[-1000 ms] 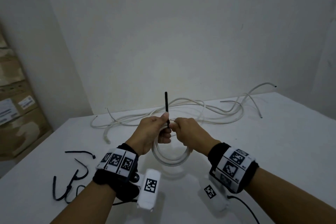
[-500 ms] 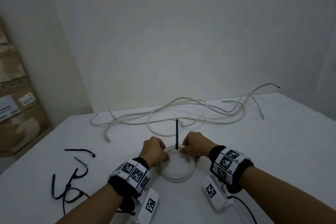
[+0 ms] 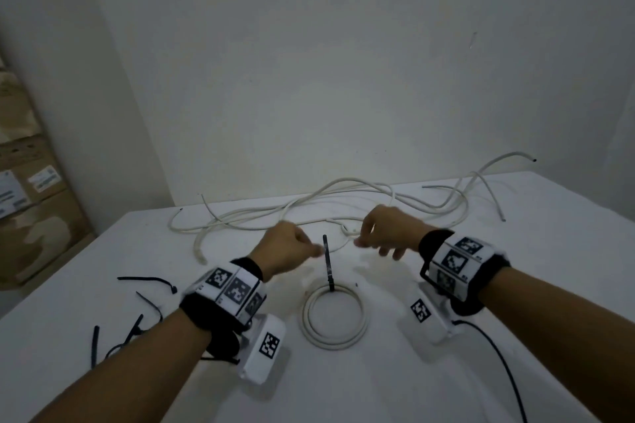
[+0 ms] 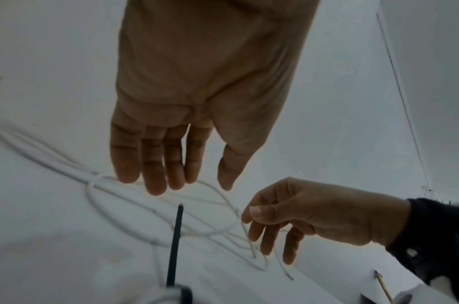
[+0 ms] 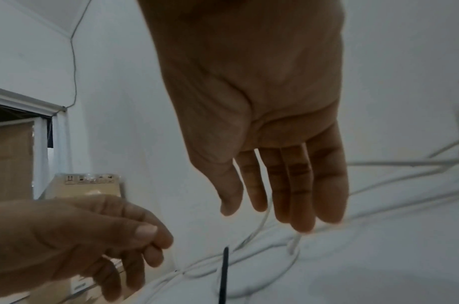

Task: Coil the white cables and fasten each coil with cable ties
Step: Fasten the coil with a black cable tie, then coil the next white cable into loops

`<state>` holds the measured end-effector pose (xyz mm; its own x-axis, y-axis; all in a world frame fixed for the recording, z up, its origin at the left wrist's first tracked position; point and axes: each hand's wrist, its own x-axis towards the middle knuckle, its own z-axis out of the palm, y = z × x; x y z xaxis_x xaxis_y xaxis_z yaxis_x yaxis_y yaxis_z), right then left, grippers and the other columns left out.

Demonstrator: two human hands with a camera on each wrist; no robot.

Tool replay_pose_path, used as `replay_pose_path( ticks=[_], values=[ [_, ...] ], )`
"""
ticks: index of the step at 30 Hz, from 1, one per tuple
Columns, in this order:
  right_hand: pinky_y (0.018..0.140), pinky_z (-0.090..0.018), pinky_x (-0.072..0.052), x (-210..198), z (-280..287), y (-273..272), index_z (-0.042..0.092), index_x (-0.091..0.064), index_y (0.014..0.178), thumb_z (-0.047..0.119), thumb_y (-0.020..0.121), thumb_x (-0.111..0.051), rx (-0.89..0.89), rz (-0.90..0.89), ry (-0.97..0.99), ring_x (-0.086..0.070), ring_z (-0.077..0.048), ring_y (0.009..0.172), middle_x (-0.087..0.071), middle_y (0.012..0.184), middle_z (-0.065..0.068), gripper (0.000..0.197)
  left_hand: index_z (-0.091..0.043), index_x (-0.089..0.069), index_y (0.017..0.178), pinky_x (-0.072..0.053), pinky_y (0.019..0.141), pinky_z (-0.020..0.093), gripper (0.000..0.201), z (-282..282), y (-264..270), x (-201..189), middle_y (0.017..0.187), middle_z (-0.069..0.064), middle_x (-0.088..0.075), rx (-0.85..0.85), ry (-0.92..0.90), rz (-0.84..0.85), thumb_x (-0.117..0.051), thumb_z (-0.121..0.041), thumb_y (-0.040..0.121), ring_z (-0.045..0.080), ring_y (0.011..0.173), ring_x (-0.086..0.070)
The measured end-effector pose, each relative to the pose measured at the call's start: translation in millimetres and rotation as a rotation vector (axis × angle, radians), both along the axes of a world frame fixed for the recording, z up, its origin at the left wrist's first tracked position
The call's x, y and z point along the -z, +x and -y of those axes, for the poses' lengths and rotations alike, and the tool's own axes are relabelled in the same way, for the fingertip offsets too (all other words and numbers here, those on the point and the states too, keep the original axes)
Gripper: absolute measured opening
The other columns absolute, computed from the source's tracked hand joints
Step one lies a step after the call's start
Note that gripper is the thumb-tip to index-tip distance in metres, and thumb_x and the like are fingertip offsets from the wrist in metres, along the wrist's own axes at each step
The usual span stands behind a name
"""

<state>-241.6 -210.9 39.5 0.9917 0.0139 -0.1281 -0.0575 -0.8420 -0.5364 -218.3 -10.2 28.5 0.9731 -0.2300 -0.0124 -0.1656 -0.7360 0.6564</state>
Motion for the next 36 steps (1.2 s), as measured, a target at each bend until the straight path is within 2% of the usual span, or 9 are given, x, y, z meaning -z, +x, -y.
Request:
replay_pose_path(
  ticks=[3, 6, 9, 15, 19, 23, 26, 29, 36],
  values=[
    [0.058, -0.033, -0.059, -23.0, 15.7, 18.4, 0.005, -0.064, 0.093, 0.027, 0.089, -0.063, 0.066, 0.105, -0.037, -0.065, -0.026, 0.071, -0.064, 0.075, -0.012, 0.022, -0.009, -0.072, 0.086, -0.046, 0.067, 0.024, 0.025, 4.3, 16.0, -29.7, 0.082, 0.002, -0.068, 0.032, -0.075, 0.093, -0.075, -0.032, 0.079, 0.013, 0.074, -0.060],
    [0.052, -0.029, -0.053, -34.8, 32.1, 47.3, 0.003, -0.064, 0.094, 0.023, 0.092, -0.057, 0.129, 0.220, -0.130, -0.061, -0.027, 0.070, -0.063, 0.083, -0.012, 0.022, -0.010, -0.071, 0.088, -0.042, 0.061, 0.019, 0.021, 11.3, 35.2, -50.6, 0.082, -0.002, -0.067, 0.053, -0.040, 0.176, -0.073, -0.030, 0.082, 0.009, 0.076, -0.059],
    [0.063, -0.028, -0.042, -33.9, 47.4, 80.7, 0.000, -0.055, 0.087, 0.017, 0.092, -0.050, 0.221, 0.303, -0.196, -0.059, -0.028, 0.082, -0.060, 0.088, -0.014, 0.018, -0.010, -0.069, 0.090, -0.039, 0.058, 0.015, 0.020, 17.8, 58.4, -57.8, 0.083, -0.003, -0.065, 0.059, 0.004, 0.224, -0.071, -0.029, 0.084, 0.005, 0.076, -0.056],
    [0.057, -0.027, -0.040, -16.9, 62.5, 130.6, 0.007, -0.045, 0.060, 0.015, 0.090, -0.053, 0.324, 0.040, -0.154, -0.050, -0.023, 0.059, -0.051, 0.063, -0.008, 0.032, -0.009, -0.069, 0.093, -0.039, 0.058, 0.013, 0.021, 25.1, 99.5, -51.5, 0.088, -0.001, -0.066, 0.035, 0.045, 0.261, -0.070, -0.028, 0.085, 0.009, 0.079, -0.057],
    [0.046, -0.024, -0.029, -26.9, 65.9, 140.6, 0.007, -0.039, 0.054, 0.004, 0.088, -0.048, 0.327, 0.098, -0.030, -0.039, -0.018, 0.049, -0.043, 0.057, -0.008, 0.036, -0.008, -0.068, 0.095, -0.039, 0.058, 0.013, 0.022, 21.6, 110.6, -50.5, 0.090, 0.001, -0.065, 0.007, 0.055, 0.274, -0.070, -0.027, 0.084, 0.011, 0.080, -0.057],
    [0.049, -0.023, -0.041, -59.8, 55.2, 140.2, 0.006, -0.050, 0.064, 0.002, 0.092, -0.042, 0.286, 0.289, 0.257, -0.055, -0.019, 0.055, -0.062, 0.076, -0.015, 0.029, -0.007, -0.063, 0.105, -0.040, 0.060, 0.015, 0.028, 18.7, 110.3, -62.6, 0.095, 0.003, -0.063, -0.016, 0.024, 0.310, -0.070, -0.026, 0.085, 0.011, 0.080, -0.057],
    [0.050, -0.023, -0.042, -99.9, 34.6, 125.7, 0.011, -0.047, 0.069, 0.007, 0.096, -0.041, 0.184, 0.476, 0.285, -0.060, -0.019, 0.060, -0.062, 0.079, -0.011, 0.028, -0.010, -0.058, 0.115, -0.044, 0.067, 0.019, 0.036, 17.8, 104.0, -81.9, 0.104, 0.004, -0.060, -0.038, -0.014, 0.373, -0.069, -0.028, 0.085, 0.011, 0.082, -0.057],
    [0.047, -0.022, -0.040, -135.0, 18.1, 112.2, 0.011, -0.049, 0.074, 0.008, 0.096, -0.040, 0.148, 0.573, 0.383, -0.058, -0.015, 0.055, -0.061, 0.077, -0.008, 0.024, -0.011, -0.050, 0.123, -0.045, 0.084, 0.028, 0.046, 17.9, 98.6, -99.9, 0.118, 0.007, -0.055, -0.080, -0.073, 0.479, -0.070, -0.027, 0.084, 0.019, 0.104, -0.053],
    [0.053, -0.025, -0.036, -199.4, -15.1, 72.1, 0.013, -0.051, 0.077, 0.011, 0.099, -0.044, -0.067, 0.578, 0.633, -0.046, -0.014, 0.055, -0.051, 0.066, -0.003, 0.023, -0.019, -0.017, 0.148, -0.029, 0.111, 0.048, 0.091, -1.7, 92.9, -138.4, 0.152, 0.010, -0.030, -0.181, -0.116, 0.524, -0.072, -0.037, 0.079, 0.028, 0.138, -0.028]
  ],
)
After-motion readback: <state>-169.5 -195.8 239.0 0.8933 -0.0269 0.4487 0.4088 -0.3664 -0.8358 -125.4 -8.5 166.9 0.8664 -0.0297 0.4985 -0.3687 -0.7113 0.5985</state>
